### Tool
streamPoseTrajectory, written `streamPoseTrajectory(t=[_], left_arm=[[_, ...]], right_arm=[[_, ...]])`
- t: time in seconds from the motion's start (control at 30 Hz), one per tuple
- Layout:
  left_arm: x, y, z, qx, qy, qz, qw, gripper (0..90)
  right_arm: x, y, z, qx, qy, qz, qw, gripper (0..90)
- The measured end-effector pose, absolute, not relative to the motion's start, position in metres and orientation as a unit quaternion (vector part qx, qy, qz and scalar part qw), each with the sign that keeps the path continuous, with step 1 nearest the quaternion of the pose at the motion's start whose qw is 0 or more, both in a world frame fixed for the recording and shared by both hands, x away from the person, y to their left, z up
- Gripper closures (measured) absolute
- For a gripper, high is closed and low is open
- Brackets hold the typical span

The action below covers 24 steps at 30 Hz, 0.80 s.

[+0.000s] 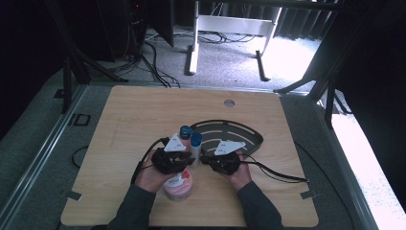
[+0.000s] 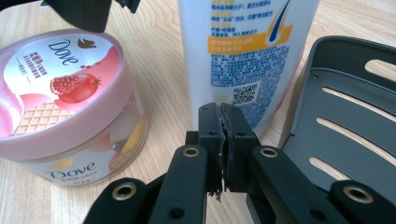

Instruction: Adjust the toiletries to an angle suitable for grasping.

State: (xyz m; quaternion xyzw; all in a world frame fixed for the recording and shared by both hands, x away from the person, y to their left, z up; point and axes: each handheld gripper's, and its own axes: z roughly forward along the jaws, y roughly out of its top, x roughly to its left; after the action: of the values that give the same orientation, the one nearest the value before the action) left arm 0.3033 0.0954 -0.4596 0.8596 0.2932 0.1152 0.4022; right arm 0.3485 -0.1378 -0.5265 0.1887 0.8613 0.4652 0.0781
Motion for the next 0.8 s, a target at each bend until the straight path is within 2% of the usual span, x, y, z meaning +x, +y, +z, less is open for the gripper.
streamPoseTrajectory(t=[0.23, 0.43, 0.8], left_arm=[[0.304, 0.108, -0.463, 0.858, 0.308, 0.117, 0.394, 73.5], [0.305, 0.116, -0.468, 0.861, 0.312, 0.121, 0.383, 77.9], [0.308, 0.135, -0.479, 0.849, 0.337, 0.125, 0.387, 82.0]], right_arm=[[0.35, -0.135, -0.528, 0.198, 0.857, 0.469, 0.078, 87.3], [0.347, -0.138, -0.527, 0.193, 0.863, 0.46, 0.083, 85.1], [0.331, -0.18, -0.524, 0.2, 0.871, 0.434, 0.111, 79.6]])
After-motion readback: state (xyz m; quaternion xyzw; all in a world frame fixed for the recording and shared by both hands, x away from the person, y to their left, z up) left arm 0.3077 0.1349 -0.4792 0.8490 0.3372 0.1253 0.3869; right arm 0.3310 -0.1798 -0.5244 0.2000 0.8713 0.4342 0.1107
